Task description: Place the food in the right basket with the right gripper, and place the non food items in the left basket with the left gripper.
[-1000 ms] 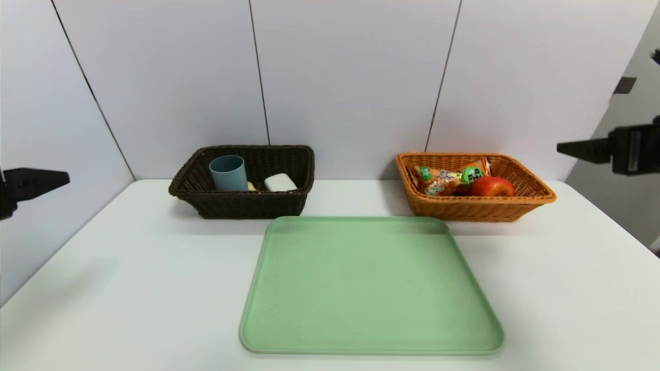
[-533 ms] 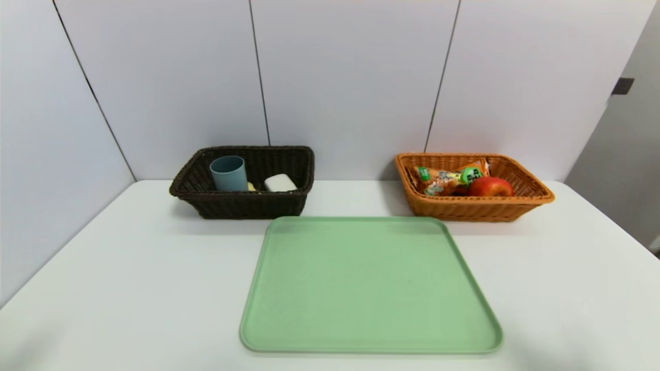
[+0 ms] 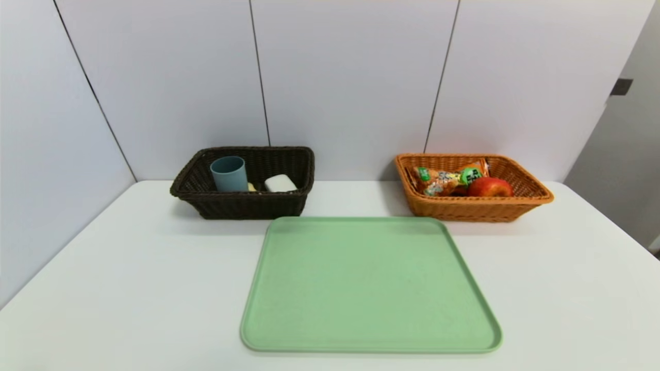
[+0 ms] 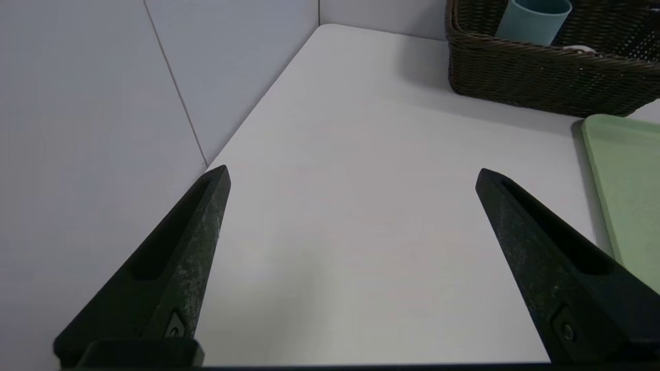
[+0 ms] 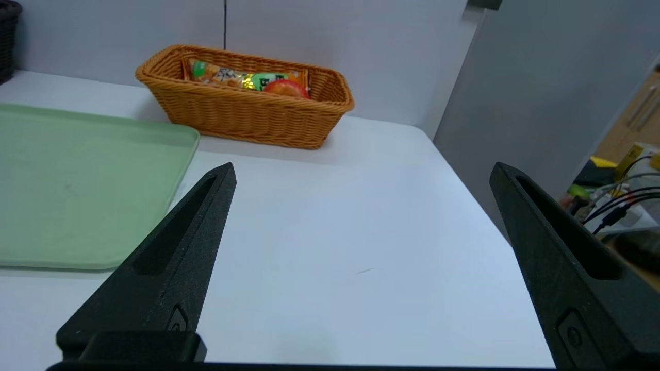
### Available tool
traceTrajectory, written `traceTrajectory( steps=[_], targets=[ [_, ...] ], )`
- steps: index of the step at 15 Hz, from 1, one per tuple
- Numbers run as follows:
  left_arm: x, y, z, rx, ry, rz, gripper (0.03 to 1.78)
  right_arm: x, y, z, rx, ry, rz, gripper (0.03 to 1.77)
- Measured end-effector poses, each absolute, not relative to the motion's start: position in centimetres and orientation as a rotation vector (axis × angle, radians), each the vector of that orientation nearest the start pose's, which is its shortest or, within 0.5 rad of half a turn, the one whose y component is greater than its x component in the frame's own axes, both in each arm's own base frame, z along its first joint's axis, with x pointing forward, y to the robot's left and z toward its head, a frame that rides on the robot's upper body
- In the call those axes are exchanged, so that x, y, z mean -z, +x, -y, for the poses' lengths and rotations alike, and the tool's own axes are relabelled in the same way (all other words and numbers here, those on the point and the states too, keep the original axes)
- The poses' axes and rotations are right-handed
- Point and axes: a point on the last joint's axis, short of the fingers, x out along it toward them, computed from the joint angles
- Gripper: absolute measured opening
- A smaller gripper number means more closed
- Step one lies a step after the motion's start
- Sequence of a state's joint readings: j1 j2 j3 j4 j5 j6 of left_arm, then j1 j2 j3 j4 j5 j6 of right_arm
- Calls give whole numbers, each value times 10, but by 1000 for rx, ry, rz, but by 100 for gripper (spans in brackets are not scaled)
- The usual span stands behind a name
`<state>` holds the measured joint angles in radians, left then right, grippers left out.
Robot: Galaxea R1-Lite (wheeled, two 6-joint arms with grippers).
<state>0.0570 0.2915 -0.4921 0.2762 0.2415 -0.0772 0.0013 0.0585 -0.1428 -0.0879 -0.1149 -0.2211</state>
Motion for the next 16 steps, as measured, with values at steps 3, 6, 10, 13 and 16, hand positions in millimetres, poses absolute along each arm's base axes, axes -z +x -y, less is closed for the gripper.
traceTrajectory(
  steps=[3, 6, 10, 13, 16],
  targets=[
    [-189, -35, -4, -172, -38, 65, 169, -114, -29, 3, 150, -206, 292, 170],
    [-170, -47, -3, -71, 26, 29, 169, -109, -29, 3, 154, -207, 312, 170],
    [-126, -41, -2, -71, 130, 67, 169, -105, -28, 2, 144, -213, 285, 170],
    [-100, -27, -1, -59, 188, 150, 169, -94, -25, 2, 115, -215, 172, 170],
    [-83, -23, 1, 56, 177, 65, 169, -76, -23, -1, -46, -189, 11, 170]
  ],
)
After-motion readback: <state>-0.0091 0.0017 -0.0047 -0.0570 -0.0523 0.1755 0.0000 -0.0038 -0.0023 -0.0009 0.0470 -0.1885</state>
